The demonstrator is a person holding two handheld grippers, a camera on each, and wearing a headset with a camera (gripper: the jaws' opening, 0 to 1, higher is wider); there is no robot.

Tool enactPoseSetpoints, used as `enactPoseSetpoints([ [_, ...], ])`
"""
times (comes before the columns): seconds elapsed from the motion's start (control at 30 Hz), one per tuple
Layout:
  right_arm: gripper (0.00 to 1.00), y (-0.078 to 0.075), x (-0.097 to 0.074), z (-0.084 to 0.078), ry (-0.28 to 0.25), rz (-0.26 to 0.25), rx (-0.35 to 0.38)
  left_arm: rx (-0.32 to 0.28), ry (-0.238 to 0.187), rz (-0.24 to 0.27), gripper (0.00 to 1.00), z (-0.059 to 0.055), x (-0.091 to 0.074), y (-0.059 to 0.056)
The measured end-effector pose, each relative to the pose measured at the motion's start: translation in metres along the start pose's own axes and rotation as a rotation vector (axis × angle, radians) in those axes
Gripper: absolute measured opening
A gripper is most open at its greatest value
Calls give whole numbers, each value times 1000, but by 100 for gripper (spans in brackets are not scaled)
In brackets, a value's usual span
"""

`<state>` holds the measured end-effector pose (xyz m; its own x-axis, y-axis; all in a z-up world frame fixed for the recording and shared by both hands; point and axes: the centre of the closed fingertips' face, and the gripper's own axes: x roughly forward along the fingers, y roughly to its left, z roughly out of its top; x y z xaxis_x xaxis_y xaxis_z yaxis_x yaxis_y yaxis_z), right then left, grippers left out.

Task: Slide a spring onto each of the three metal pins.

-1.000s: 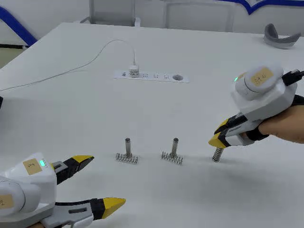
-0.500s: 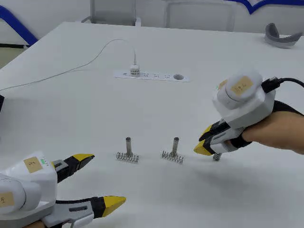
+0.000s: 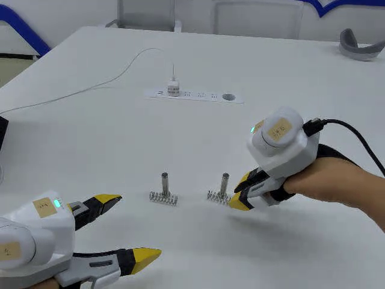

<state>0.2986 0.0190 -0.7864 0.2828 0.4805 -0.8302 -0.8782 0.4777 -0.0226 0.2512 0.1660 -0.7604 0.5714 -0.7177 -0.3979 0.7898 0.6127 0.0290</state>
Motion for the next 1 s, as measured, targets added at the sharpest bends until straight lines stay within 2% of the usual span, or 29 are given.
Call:
enactPoseSetpoints([
  [0.5,17,-8,14,-9,-3,-6,25,-3,8,3,74,-4,-1,1],
  [1.0,15,-8,17,-10,-16,4,33,-7,13,9,74,-5,-3,2],
])
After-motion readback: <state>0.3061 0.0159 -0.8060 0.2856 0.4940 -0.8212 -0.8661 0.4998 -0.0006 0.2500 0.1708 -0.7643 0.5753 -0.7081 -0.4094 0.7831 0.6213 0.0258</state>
